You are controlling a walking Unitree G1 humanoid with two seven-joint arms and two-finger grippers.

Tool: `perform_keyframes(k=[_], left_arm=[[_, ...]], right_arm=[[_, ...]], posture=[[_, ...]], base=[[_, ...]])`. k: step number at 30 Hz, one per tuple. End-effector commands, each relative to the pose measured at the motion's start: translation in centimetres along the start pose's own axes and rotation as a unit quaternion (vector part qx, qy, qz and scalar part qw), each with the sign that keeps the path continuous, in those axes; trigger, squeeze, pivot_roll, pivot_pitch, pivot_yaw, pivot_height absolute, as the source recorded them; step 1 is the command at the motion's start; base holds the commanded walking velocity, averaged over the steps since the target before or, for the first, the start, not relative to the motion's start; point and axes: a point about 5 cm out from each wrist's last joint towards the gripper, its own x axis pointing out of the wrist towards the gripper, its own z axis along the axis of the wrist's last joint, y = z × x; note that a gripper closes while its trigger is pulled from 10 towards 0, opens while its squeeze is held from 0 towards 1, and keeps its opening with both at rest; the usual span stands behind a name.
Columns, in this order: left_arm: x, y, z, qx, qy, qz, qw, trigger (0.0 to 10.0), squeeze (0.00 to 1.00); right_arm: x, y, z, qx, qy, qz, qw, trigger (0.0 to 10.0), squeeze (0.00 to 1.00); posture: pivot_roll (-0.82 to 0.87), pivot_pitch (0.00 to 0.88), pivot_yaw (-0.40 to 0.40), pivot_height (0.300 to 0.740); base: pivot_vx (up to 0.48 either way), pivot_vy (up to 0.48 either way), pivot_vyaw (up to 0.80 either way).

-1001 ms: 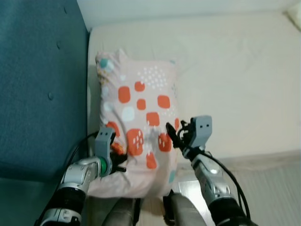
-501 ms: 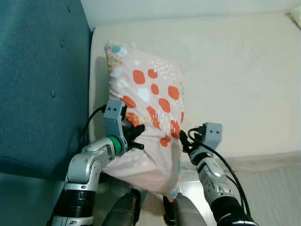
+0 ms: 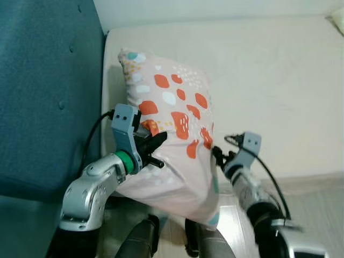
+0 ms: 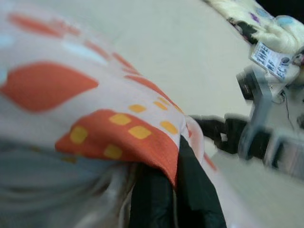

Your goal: Clean up the room

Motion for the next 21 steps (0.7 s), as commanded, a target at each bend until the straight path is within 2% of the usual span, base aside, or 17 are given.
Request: perform_keyframes(k=[1, 2, 3, 4, 5, 6, 7, 8, 11, 12, 13, 15, 17, 18, 19, 20, 21], left_arm=[[0.2, -1.1, 0.7, 0.077, -0.027, -0.009, 0.997, 10.0, 0.00], [0.5, -1.1, 0.6, 0.099, -0.026, -0.001, 0.995, 10.0, 0.00], [0.5, -1.1, 0.6, 0.099, -0.026, -0.001, 0.995, 10.0, 0.00], [1.1, -0.9, 0.3, 0.104, -0.016, 0.021, 0.994, 10.0, 0.00], [2.9, -0.1, 0.3, 0.114, -0.013, 0.071, 0.991, 10.0, 0.00], [2.9, -0.1, 0.3, 0.114, -0.013, 0.071, 0.991, 10.0, 0.00], [3.5, 0.2, 0.3, 0.116, -0.014, 0.090, 0.989, 10.0, 0.00], [3.5, 0.2, 0.3, 0.116, -0.014, 0.090, 0.989, 10.0, 0.00], [6.3, 1.5, 1.6, 0.126, -0.022, 0.151, 0.980, 10.0, 0.00], [6.3, 1.5, 1.6, 0.126, -0.022, 0.151, 0.980, 10.0, 0.00], [7.1, 2.1, 2.0, 0.129, -0.018, 0.177, 0.976, 10.0, 0.00], [7.1, 2.1, 2.0, 0.129, -0.018, 0.177, 0.976, 10.0, 0.00], [8.1, 3.8, 3.2, 0.140, -0.014, 0.237, 0.961, 10.0, 0.00], [8.1, 3.8, 3.2, 0.140, -0.014, 0.237, 0.961, 10.0, 0.00], [8.2, 5.0, 4.3, 0.162, -0.026, 0.275, 0.947, 10.0, 0.00], [8.2, 5.0, 4.3, 0.162, -0.026, 0.275, 0.947, 10.0, 0.00], [7.9, 6.2, 5.9, 0.188, -0.049, 0.319, 0.928, 10.0, 0.00]], right_arm=[[0.1, -0.4, -0.2, -0.001, 0.018, -0.015, 1.000, 10.0, 0.00], [0.2, -0.3, 0.4, -0.008, 0.012, -0.015, 1.000, 10.0, 0.00], [0.2, -0.3, 0.4, -0.008, 0.012, -0.015, 1.000, 10.0, 0.00], [0.5, 0.1, 1.3, -0.015, -0.001, -0.010, 1.000, 10.0, 0.00], [0.9, 1.2, 2.7, -0.028, -0.028, 0.011, 0.999, 10.0, 0.00], [0.9, 1.2, 2.7, -0.028, -0.028, 0.011, 0.999, 10.0, 0.00], [1.0, 1.6, 3.0, -0.031, -0.036, 0.020, 0.999, 10.0, 0.00], [1.0, 1.6, 3.0, -0.031, -0.036, 0.020, 0.999, 10.0, 0.00], [0.7, 3.0, 2.3, -0.037, -0.053, 0.063, 0.996, 10.0, 0.00], [0.7, 3.0, 2.3, -0.037, -0.053, 0.063, 0.996, 10.0, 0.00], [0.5, 3.4, 1.8, -0.038, -0.059, 0.078, 0.995, 10.0, 0.00], [0.5, 3.4, 1.8, -0.038, -0.059, 0.078, 0.995, 10.0, 0.00], [-0.1, 4.1, 0.8, -0.042, -0.073, 0.108, 0.991, 10.0, 0.00], [-0.1, 4.1, 0.8, -0.042, -0.073, 0.108, 0.991, 10.0, 0.00], [-0.5, 4.4, 0.3, -0.048, -0.081, 0.121, 0.988, 10.0, 0.00], [-0.5, 4.4, 0.3, -0.048, -0.081, 0.121, 0.988, 10.0, 0.00], [-1.2, 4.9, -0.4, -0.056, -0.088, 0.137, 0.985, 10.0, 0.00]], posture=[[0.10, 0.191, 0.023, 0.740], [0.10, 0.191, 0.023, 0.740], [0.10, 0.191, 0.023, 0.740], [0.09, 0.179, 0.013, 0.740], [0.07, 0.170, 0.008, 0.740], [0.07, 0.170, 0.008, 0.740], [0.07, 0.169, 0.008, 0.740], [0.07, 0.169, 0.008, 0.740], [0.03, 0.158, 0.010, 0.740], [0.03, 0.158, 0.010, 0.740], [0.02, 0.156, 0.012, 0.740], [0.02, 0.156, 0.012, 0.740], [0.00, 0.150, 0.019, 0.740], [0.00, 0.150, 0.019, 0.740], [-0.01, 0.145, 0.021, 0.740], [-0.01, 0.145, 0.021, 0.740], [-0.02, 0.143, 0.021, 0.740]], base=[[0.000, 0.000, 0.00], [0.000, 0.000, 0.00], [0.000, 0.000, 0.00], [0.000, 0.000, 0.00], [0.000, 0.000, 0.00], [0.000, 0.000, 0.00], [0.000, 0.000, 0.00], [0.000, 0.000, 0.00], [0.000, 0.000, 0.00], [0.000, 0.000, 0.00], [0.000, 0.000, 0.00], [0.000, 0.000, 0.00], [0.000, 0.000, 0.00], [0.000, 0.000, 0.00], [0.000, 0.000, 0.00], [0.000, 0.000, 0.00], [0.000, 0.000, 0.00]])
